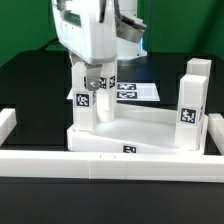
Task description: Assemble desk
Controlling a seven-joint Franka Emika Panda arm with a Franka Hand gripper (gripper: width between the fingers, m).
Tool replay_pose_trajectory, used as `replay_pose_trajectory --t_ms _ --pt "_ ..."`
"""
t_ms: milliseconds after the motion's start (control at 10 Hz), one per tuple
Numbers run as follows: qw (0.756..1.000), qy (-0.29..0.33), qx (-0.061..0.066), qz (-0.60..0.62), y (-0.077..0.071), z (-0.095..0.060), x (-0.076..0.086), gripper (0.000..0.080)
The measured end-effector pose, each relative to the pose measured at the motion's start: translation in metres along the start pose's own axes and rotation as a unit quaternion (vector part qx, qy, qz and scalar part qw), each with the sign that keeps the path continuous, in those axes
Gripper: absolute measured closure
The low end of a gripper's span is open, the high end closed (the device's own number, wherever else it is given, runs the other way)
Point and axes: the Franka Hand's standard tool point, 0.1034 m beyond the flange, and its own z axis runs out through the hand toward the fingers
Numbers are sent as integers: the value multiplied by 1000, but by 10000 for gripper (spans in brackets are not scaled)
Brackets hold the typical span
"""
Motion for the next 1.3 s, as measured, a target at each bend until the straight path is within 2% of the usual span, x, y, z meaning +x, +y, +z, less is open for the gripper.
replay_pose_trajectory --t_ms 300,600,1100,1200,1300 --pt "989 12 -21 -149 -2 0 -4 150" --pt "963 17 -22 -267 -2 2 -3 150" --pt "913 17 -34 -405 -2 1 -3 150" --pt "891 16 -34 -453 -1 0 0 150" --pt "883 15 -35 -468 -1 0 1 150"
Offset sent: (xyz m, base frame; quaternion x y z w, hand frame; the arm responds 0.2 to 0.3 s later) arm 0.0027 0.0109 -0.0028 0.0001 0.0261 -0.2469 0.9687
